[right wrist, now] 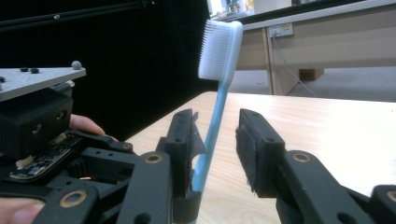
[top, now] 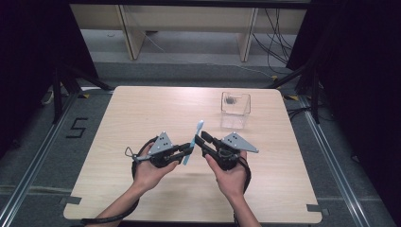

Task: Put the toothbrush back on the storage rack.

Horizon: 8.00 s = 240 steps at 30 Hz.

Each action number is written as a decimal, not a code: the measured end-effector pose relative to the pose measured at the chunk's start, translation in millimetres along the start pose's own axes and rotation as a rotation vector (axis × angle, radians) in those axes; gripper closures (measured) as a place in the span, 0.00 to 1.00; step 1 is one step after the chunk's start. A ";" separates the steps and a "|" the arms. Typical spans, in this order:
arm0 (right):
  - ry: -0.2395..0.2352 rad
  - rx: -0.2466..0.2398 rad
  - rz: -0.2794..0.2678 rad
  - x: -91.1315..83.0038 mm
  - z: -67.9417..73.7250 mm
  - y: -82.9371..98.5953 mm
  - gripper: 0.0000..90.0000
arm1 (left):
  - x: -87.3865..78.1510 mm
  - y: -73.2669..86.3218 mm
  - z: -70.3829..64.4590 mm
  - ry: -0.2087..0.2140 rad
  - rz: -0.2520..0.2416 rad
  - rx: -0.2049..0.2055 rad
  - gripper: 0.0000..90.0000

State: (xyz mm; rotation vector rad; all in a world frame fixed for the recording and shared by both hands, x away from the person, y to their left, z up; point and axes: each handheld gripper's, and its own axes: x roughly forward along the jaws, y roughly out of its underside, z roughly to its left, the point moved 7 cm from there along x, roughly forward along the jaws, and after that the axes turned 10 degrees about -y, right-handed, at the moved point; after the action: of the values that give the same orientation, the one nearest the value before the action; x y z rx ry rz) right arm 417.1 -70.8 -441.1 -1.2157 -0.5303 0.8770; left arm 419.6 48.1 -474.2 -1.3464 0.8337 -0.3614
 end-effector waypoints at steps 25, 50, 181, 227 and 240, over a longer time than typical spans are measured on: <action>-0.023 -0.003 -0.005 2.9 0.6 0.3 0.94 | -1.9 -2.0 -10.3 0.021 -0.020 0.000 0.87; 0.050 -0.075 -0.009 -12.5 -9.4 -10.1 0.96 | -33.0 23.9 30.4 -0.083 0.022 0.037 0.52; 0.426 -0.184 -0.110 -58.6 -142.2 -114.2 0.95 | -106.3 88.4 103.1 -0.371 -0.026 -0.133 0.38; 0.474 -0.200 -0.103 -45.5 -169.5 -131.6 0.95 | -106.4 89.1 104.9 -0.374 -0.024 -0.140 0.38; 0.500 -0.187 -0.093 -45.5 -180.8 -125.3 0.95 | -107.0 90.3 106.0 -0.377 -0.023 -0.144 0.37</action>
State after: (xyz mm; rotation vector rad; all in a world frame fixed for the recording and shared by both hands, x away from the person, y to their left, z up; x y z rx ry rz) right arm 565.4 -223.8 -370.0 -1.5069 -0.2626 0.4242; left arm 402.4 215.1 -525.9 -1.4996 0.5371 -0.0601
